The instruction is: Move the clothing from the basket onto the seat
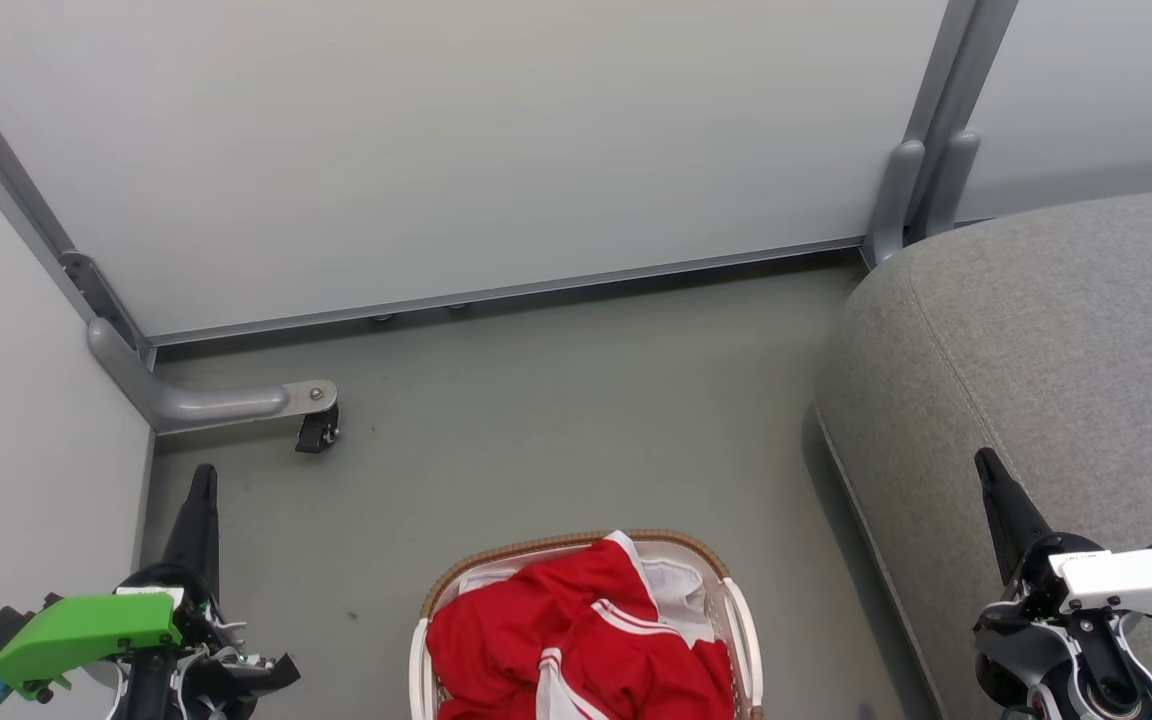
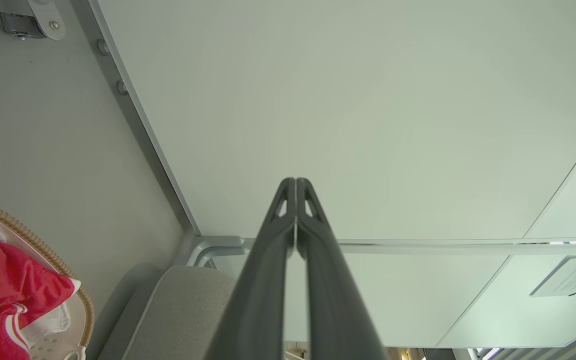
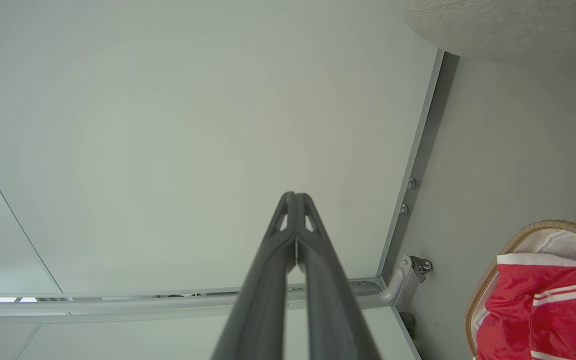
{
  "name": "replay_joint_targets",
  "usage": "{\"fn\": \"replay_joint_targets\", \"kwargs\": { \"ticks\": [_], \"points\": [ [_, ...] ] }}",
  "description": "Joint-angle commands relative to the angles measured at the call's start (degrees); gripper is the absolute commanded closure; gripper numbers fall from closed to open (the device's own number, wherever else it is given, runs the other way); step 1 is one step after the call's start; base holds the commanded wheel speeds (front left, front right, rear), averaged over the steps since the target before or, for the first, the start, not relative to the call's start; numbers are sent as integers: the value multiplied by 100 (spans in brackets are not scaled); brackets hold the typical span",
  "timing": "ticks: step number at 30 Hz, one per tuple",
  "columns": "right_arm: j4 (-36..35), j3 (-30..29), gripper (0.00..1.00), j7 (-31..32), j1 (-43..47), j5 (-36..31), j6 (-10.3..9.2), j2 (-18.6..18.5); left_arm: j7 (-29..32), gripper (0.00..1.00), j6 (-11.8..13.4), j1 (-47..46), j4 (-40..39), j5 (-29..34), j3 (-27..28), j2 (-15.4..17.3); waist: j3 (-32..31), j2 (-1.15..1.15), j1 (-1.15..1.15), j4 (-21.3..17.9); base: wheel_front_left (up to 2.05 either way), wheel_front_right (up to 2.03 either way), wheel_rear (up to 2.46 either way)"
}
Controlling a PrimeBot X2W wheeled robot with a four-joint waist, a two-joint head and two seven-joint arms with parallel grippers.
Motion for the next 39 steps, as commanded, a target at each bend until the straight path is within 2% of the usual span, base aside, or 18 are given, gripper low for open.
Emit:
{"fn": "replay_joint_targets", "kwargs": {
  "ticks": [1,32,33,35,36,37,39],
  "points": [
    [-20,-9,100,14,-48,21,-2,-33,12,100,-7,-63,-8,-18,0,27,0,0,0,0,0,0,0],
    [-20,-9,100,14,-48,21,-2,-33,12,100,-7,-64,-8,-18,1,28,0,0,0,0,0,0,0],
    [0,1,0,0,0,0,0,0,0,0,0,0,0,0,-2,0,0,0,0,0,0,0,0],
    [84,10,0,-5,59,-2,-2,30,-9,0,1,46,93,1,-12,-16,0,0,0,0,0,0,0],
    [138,16,100,-8,105,-3,-3,49,-13,100,1,93,146,2,-21,-28,1,0,0,0,0,0,0],
    [185,23,0,-12,149,-5,-3,67,-16,0,1,139,190,3,-32,-39,1,0,0,0,0,0,0],
    [195,57,0,-61,169,-22,-3,71,-66,0,1,155,192,14,-101,-42,2,0,0,0,0,0,0]
  ]
}}
